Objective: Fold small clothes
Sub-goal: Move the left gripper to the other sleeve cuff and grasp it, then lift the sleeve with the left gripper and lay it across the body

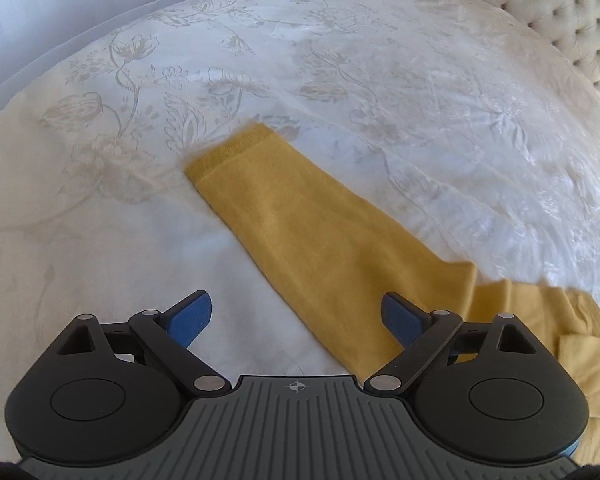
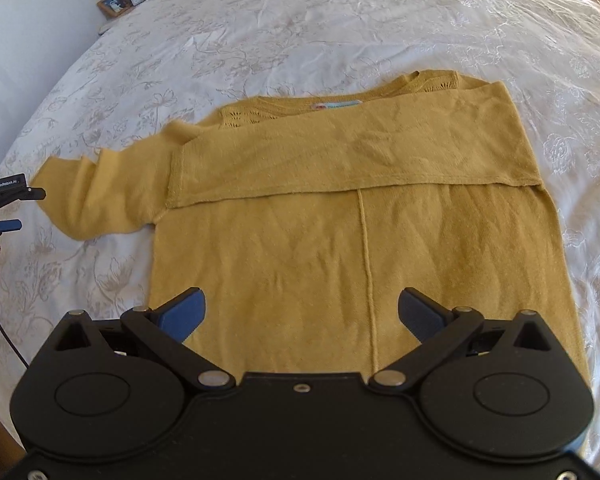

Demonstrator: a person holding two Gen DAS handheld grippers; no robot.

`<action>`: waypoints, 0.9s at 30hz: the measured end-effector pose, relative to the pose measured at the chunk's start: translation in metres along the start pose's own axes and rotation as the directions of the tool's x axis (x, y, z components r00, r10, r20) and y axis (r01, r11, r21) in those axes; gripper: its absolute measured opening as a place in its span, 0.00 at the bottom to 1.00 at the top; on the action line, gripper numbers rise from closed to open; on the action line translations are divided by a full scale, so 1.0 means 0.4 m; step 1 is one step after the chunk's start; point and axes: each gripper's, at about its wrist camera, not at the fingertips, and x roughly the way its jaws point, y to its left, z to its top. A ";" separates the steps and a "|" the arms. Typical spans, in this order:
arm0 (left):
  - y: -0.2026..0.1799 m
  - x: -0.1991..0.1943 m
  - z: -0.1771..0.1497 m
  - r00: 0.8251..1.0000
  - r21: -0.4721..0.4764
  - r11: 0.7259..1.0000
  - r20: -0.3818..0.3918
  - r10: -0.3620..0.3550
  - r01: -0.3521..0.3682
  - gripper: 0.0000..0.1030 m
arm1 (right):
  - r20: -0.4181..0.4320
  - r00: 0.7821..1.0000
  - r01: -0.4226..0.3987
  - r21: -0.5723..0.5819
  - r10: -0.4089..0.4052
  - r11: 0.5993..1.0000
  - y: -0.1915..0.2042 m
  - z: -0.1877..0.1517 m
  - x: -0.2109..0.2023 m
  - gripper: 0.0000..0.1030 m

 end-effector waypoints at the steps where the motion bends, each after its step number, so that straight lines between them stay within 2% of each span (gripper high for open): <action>1: 0.014 0.017 0.018 1.000 -0.002 1.000 0.000 0.003 -0.003 0.90 | 0.001 1.000 0.004 -0.003 -0.004 1.000 0.013 0.008 0.002 0.99; 7: 0.069 0.112 0.084 1.000 -0.019 1.000 -0.019 -0.001 0.001 0.91 | -0.029 1.000 0.012 -0.012 -0.012 1.000 0.067 0.052 0.037 0.99; 11: 0.084 0.167 0.103 0.999 -0.019 0.999 -0.030 -0.035 0.034 0.99 | -0.045 0.999 0.018 -0.010 -0.019 1.000 0.087 0.079 0.059 0.99; 15: 0.088 0.187 0.110 0.999 -0.050 0.998 -0.014 -0.048 0.048 0.99 | -0.054 0.998 0.022 -0.018 -0.023 1.000 0.098 0.097 0.073 0.99; 19: 0.085 0.185 0.106 1.000 -0.089 0.996 0.008 -0.028 0.029 0.96 | -0.077 0.997 0.027 -0.025 -0.029 0.999 0.102 0.099 0.090 0.99; 20: 0.082 0.181 0.106 1.000 -0.077 0.997 0.012 -0.024 0.025 0.83 | -0.083 0.996 0.028 -0.026 -0.030 0.999 0.103 0.097 0.094 0.99; 21: 0.079 0.173 0.105 1.000 -0.064 0.998 0.021 -0.014 0.015 0.60 | -0.088 0.996 0.027 -0.026 -0.029 0.999 0.103 0.095 0.095 0.99; 22: 0.078 0.163 0.104 0.999 -0.056 0.998 0.032 -0.002 0.003 0.46 | -0.091 0.996 0.024 -0.026 -0.026 0.999 0.103 0.093 0.096 0.99; 23: 0.079 0.153 0.104 0.999 -0.059 0.998 0.035 -0.010 0.012 0.22 | -0.093 0.995 0.021 -0.027 -0.024 0.999 0.104 0.091 0.096 0.99; 24: 0.083 0.145 0.105 0.999 -0.071 0.997 0.034 -0.040 0.043 0.10 | -0.095 0.995 0.018 -0.029 -0.021 0.999 0.103 0.088 0.095 0.99; 25: 0.085 0.134 0.106 0.997 -0.090 0.994 0.035 -0.064 0.067 0.09 | -0.097 0.995 0.015 -0.032 -0.018 0.999 0.102 0.086 0.094 0.99; 27: 0.072 0.099 0.105 0.996 -0.100 0.993 0.065 -0.063 0.069 0.08 | -0.093 0.996 0.012 -0.035 -0.015 0.999 0.100 0.083 0.087 0.99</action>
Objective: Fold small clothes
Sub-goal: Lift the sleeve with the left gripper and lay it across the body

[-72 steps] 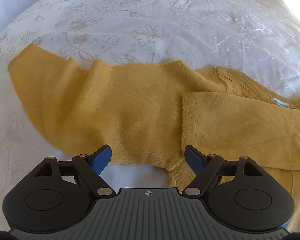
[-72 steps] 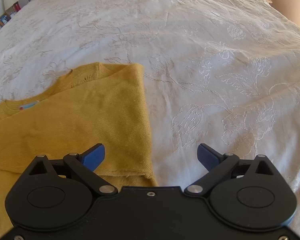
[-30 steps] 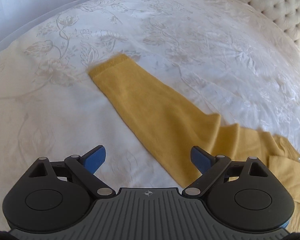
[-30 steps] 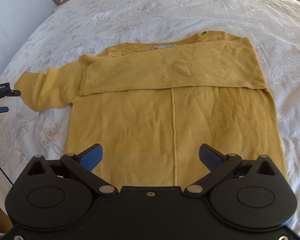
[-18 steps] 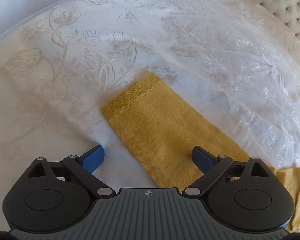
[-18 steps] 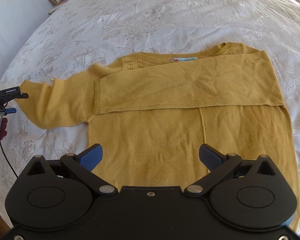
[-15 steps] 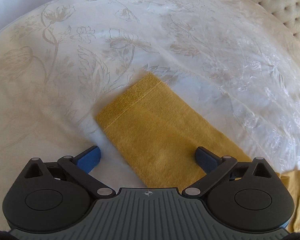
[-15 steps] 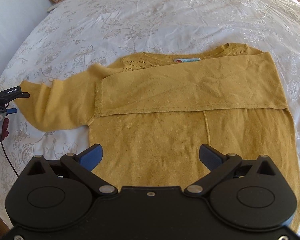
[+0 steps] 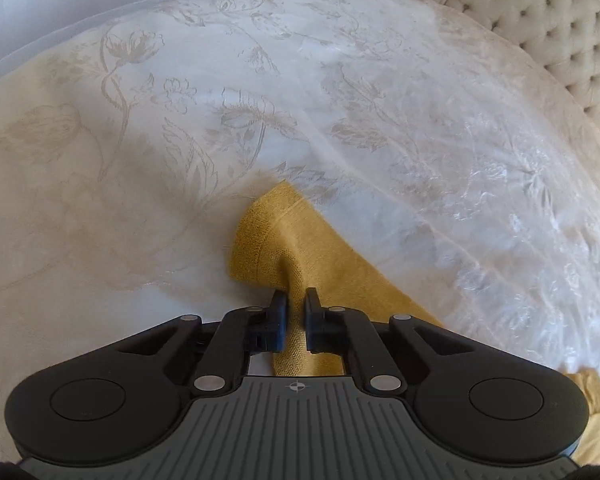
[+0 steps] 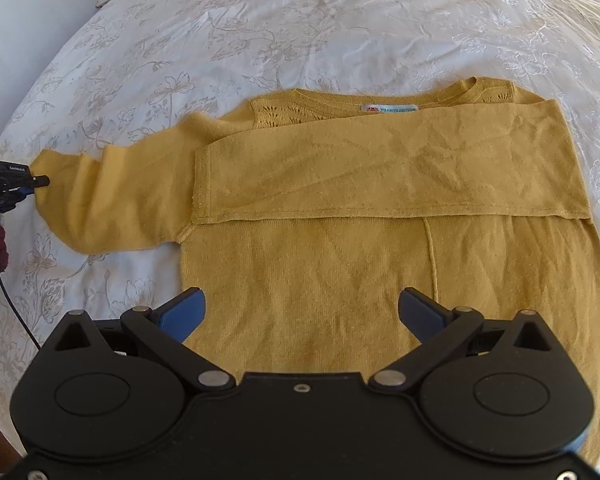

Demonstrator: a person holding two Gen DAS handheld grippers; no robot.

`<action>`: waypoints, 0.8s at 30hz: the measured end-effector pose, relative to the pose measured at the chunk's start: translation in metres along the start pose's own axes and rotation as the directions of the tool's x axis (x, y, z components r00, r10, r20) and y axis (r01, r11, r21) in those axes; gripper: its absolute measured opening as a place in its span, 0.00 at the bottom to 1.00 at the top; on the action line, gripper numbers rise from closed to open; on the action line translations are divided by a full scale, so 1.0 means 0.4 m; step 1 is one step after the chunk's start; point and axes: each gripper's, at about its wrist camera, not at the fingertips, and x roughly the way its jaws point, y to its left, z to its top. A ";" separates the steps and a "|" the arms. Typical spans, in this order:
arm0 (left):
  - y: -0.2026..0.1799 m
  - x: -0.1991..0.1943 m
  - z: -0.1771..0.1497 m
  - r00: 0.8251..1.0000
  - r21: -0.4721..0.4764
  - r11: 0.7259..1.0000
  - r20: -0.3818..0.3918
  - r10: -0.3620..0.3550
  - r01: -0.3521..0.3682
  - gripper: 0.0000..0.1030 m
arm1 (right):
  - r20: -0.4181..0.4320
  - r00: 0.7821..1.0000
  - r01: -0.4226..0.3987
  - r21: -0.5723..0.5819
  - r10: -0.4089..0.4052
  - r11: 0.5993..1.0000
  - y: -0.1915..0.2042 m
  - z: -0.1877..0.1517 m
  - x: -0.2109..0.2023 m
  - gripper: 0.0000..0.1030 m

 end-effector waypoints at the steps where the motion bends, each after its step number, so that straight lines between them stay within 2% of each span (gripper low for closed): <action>1: -0.009 -0.018 -0.001 1.000 0.001 1.000 0.016 -0.008 0.008 0.08 | 0.005 1.000 -0.002 -0.001 0.002 1.000 -0.003 -0.002 -0.004 0.99; 4: -0.063 -0.091 -0.002 0.996 0.010 0.999 0.077 -0.044 0.044 0.08 | 0.021 1.000 -0.008 0.003 0.008 1.000 -0.015 -0.006 -0.018 0.99; 7: -0.130 -0.179 -0.010 0.985 0.054 0.994 0.137 -0.105 0.099 0.08 | 0.038 0.999 -0.019 0.000 0.019 1.000 -0.034 -0.014 -0.034 0.99; 10: -0.212 -0.269 -0.022 0.965 0.101 0.982 0.191 -0.178 0.161 0.08 | 0.051 0.998 -0.042 -0.013 0.043 0.999 -0.054 -0.023 -0.045 0.99; 16: -0.392 -0.424 -0.089 0.916 0.143 0.954 0.273 -0.295 0.265 0.08 | 0.066 0.990 -0.120 -0.045 0.123 0.992 -0.116 -0.048 -0.062 0.99; 21: -0.579 -0.475 -0.174 0.898 0.195 0.936 0.281 -0.338 0.292 0.08 | 0.082 0.980 -0.176 -0.065 0.181 0.982 -0.211 -0.073 -0.095 0.99; 24: -0.694 -0.464 -0.240 0.893 0.209 0.921 0.250 -0.375 0.328 0.08 | 0.092 0.977 -0.190 -0.055 0.194 0.980 -0.286 -0.085 -0.115 0.99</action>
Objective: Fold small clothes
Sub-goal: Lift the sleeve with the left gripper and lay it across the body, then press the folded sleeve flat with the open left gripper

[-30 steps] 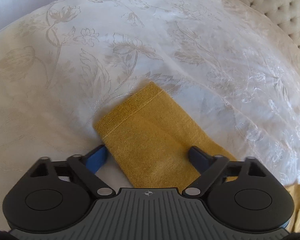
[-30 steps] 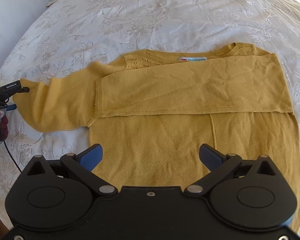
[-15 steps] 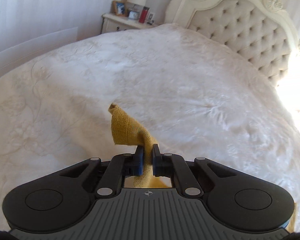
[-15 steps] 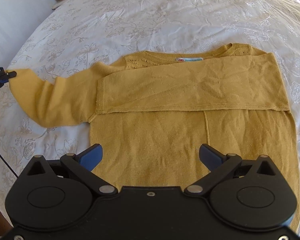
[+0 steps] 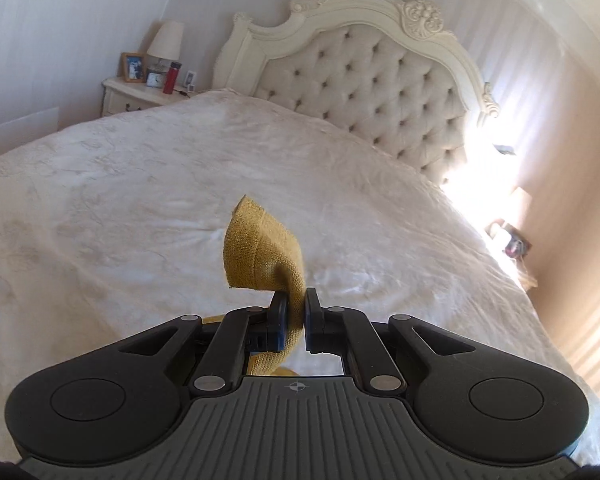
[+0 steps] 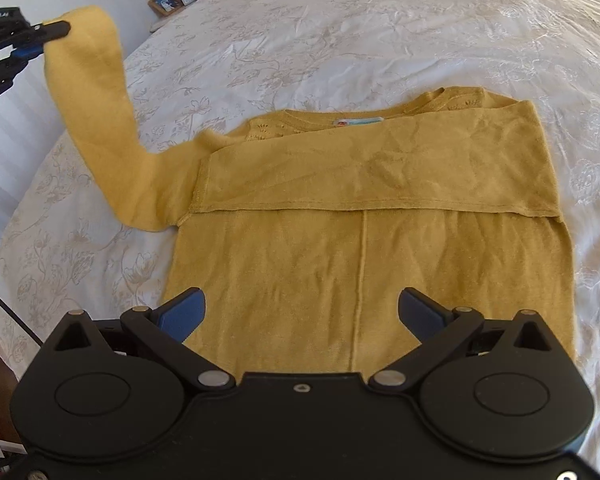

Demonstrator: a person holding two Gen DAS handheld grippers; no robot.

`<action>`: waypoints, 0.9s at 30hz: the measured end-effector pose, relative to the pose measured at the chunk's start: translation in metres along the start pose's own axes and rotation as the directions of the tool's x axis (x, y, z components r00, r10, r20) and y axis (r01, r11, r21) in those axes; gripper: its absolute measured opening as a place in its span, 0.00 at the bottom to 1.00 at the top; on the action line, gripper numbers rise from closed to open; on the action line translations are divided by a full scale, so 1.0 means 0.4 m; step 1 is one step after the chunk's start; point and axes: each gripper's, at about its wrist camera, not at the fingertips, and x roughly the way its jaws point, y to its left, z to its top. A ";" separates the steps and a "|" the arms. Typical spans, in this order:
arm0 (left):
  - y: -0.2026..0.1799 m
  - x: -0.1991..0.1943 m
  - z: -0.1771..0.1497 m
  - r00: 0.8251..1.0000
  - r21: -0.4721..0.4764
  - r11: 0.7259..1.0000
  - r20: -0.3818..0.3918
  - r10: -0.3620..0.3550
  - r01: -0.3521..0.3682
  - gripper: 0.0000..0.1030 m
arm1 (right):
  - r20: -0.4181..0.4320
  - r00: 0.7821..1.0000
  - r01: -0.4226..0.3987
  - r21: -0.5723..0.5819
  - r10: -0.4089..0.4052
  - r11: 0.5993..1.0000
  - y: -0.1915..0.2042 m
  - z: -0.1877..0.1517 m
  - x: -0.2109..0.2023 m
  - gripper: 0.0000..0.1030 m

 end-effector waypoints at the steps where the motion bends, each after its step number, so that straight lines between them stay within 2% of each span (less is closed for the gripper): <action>1: -0.033 0.012 -0.020 1.000 0.005 1.000 -0.005 -0.011 0.011 0.08 | 0.000 1.000 -0.003 0.004 0.003 1.000 -0.020 -0.004 -0.009 0.99; 6: -0.184 0.105 -0.129 0.994 0.031 0.998 -0.094 -0.057 0.060 0.08 | 0.006 1.000 0.015 0.031 -0.016 0.999 -0.133 -0.022 -0.056 0.99; 10: -0.259 0.175 -0.208 0.977 0.059 0.992 -0.190 -0.097 0.110 0.10 | 0.015 0.999 0.036 0.087 -0.038 0.996 -0.202 -0.032 -0.081 0.99; 12: -0.278 0.196 -0.237 0.965 0.064 0.989 -0.235 -0.118 0.136 0.31 | 0.014 0.999 0.043 0.103 -0.044 0.994 -0.222 -0.036 -0.087 0.99; 14: -0.289 0.196 -0.260 0.956 0.076 0.983 -0.254 -0.145 0.169 0.34 | 0.013 0.999 0.047 0.107 -0.048 0.993 -0.237 -0.035 -0.091 0.99; 16: -0.302 0.189 -0.278 0.953 0.125 0.975 -0.268 -0.144 0.182 0.42 | 0.016 0.998 0.052 0.106 -0.054 0.993 -0.240 -0.027 -0.090 0.99; 18: -0.298 0.184 -0.296 0.953 0.187 0.965 -0.276 -0.126 0.182 0.49 | 0.029 0.998 0.052 0.106 -0.056 0.993 -0.246 -0.016 -0.091 0.99; 21: -0.262 0.185 -0.323 0.950 0.265 0.953 -0.305 -0.059 0.144 0.50 | 0.050 0.997 0.054 0.112 -0.060 0.992 -0.254 0.010 -0.082 0.99; 24: -0.203 0.191 -0.338 0.944 0.304 0.951 -0.328 0.043 0.063 0.50 | 0.069 0.996 0.053 0.101 -0.061 0.993 -0.257 0.048 -0.061 0.99; 27: -0.111 0.210 -0.334 0.925 0.288 0.957 -0.353 0.142 -0.036 0.50 | 0.082 0.995 0.056 0.077 -0.063 0.995 -0.258 0.095 -0.032 0.99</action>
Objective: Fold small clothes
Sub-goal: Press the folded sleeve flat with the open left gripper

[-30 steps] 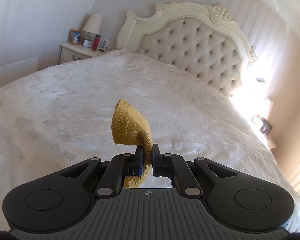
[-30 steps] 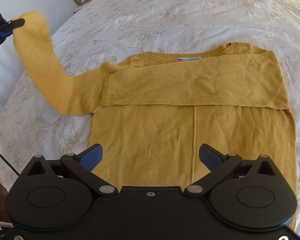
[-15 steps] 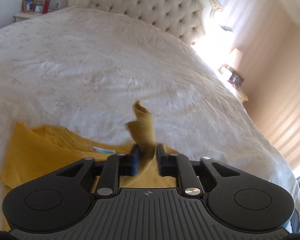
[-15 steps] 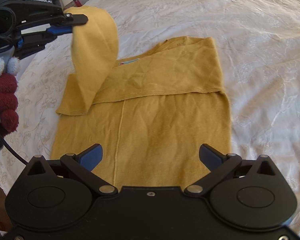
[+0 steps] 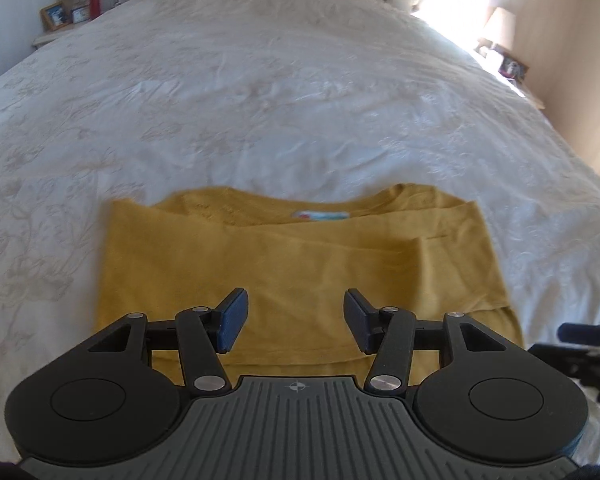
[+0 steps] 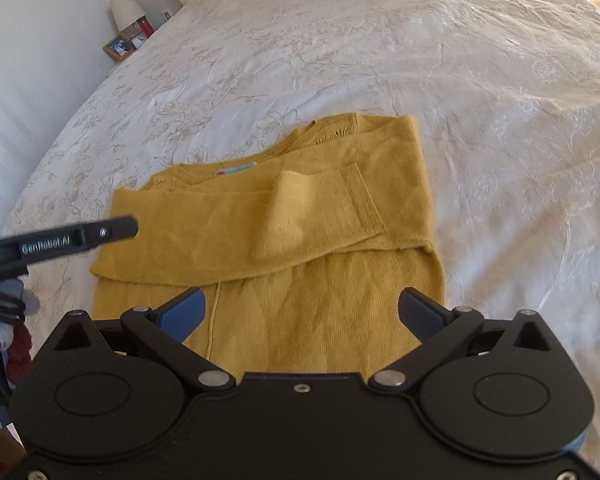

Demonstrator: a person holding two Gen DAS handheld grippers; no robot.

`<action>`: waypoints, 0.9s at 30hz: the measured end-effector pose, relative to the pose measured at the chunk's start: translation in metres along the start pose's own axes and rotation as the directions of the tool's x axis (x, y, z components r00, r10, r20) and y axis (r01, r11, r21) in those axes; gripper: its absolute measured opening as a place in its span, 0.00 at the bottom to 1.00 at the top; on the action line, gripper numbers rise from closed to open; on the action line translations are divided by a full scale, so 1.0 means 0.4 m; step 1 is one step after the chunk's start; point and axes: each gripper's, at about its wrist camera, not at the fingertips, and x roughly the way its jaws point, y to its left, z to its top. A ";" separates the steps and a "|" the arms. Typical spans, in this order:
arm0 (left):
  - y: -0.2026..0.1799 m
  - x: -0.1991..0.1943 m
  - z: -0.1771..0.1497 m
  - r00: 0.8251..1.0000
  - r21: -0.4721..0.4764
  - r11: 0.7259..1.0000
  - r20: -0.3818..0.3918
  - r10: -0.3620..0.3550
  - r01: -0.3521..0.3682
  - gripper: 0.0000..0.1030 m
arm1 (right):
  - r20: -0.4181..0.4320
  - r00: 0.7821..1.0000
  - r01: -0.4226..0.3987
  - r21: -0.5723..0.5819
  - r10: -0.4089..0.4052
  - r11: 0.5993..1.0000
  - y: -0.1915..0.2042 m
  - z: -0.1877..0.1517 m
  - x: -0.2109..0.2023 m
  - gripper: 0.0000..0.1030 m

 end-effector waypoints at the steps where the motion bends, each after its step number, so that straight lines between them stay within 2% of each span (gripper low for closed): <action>1: 0.026 0.010 -0.002 1.000 -0.016 1.000 -0.013 0.026 -0.027 0.50 | 0.006 1.000 0.008 -0.005 -0.008 1.000 0.001 0.013 0.010 0.99; 4: 0.092 0.043 -0.006 0.994 -0.043 0.995 -0.056 0.092 -0.094 0.50 | 0.038 0.998 0.048 -0.016 -0.047 0.999 -0.005 0.053 0.047 0.97; 6: 0.124 0.065 -0.014 0.990 -0.050 0.992 -0.088 0.114 -0.119 0.50 | 0.026 0.999 0.044 -0.015 -0.044 0.999 -0.016 0.078 0.076 0.85; 8: 0.147 0.087 -0.030 0.982 -0.059 0.988 -0.131 0.134 -0.143 0.50 | -0.001 0.998 0.056 -0.021 -0.056 0.998 -0.027 0.103 0.114 0.65; 10: 0.165 0.106 -0.052 0.975 -0.073 0.986 -0.172 0.137 -0.152 0.50 | -0.020 0.997 0.080 -0.046 -0.081 0.996 -0.036 0.119 0.149 0.59; 12: 0.183 0.124 -0.082 0.967 -0.093 0.983 -0.217 0.134 -0.157 0.53 | -0.034 0.994 0.097 -0.063 -0.100 0.993 -0.044 0.133 0.179 0.59; 14: 0.188 0.125 -0.104 0.969 -0.110 0.983 -0.213 0.124 -0.150 0.57 | -0.051 0.993 0.099 -0.070 -0.103 0.993 -0.053 0.143 0.205 0.59; 17: 0.185 0.128 -0.118 0.976 -0.108 0.986 -0.194 0.102 -0.124 0.69 | -0.083 0.990 0.102 -0.094 -0.110 0.990 -0.067 0.149 0.244 0.59; 21: 0.176 0.145 -0.110 0.973 -0.093 0.990 -0.218 0.082 -0.104 0.88 | -0.123 0.987 0.093 -0.107 -0.106 0.990 -0.075 0.141 0.276 0.59; 23: 0.171 0.150 -0.106 0.970 -0.092 0.990 -0.228 0.083 -0.106 0.91 | -0.128 0.987 0.082 -0.107 -0.096 0.991 -0.077 0.138 0.278 0.58; 24: 0.169 0.150 -0.107 0.969 -0.090 0.990 -0.229 0.087 -0.110 0.91 | -0.130 0.988 0.072 -0.103 -0.086 0.992 -0.078 0.139 0.278 0.56; 26: 0.165 0.146 -0.113 0.970 -0.087 0.989 -0.224 0.095 -0.117 0.91 | -0.136 0.988 0.055 -0.097 -0.068 0.994 -0.075 0.141 0.273 0.37; 27: 0.164 0.144 -0.117 0.971 -0.086 0.989 -0.220 0.097 -0.119 0.92 | -0.135 0.988 0.060 -0.106 -0.075 0.993 -0.071 0.143 0.270 0.32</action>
